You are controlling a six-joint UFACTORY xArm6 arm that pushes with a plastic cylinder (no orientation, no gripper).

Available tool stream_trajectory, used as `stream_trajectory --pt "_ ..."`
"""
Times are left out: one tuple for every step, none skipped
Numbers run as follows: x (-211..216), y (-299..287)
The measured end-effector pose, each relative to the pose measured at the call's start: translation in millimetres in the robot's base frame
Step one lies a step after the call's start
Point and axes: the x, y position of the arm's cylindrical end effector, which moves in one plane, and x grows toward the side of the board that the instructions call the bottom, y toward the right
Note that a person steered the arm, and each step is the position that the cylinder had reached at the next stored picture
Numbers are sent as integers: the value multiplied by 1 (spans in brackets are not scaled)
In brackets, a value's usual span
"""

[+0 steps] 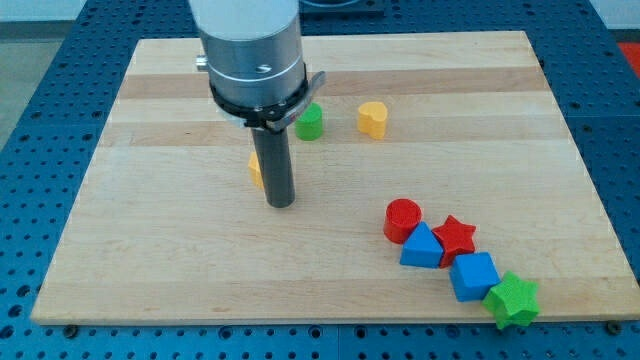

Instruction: Push the yellow hexagon towards the up

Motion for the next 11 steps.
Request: stream_trajectory --pt "-2 -2" --pt "-3 -10" --pt "-3 -10" --pt "-19 -12" --pt "-53 -12" --pt "-75 -12" --pt "-75 -12" --pt "-74 -12" --pt "-65 -17" --pt "-52 -37" --pt "-53 -44"
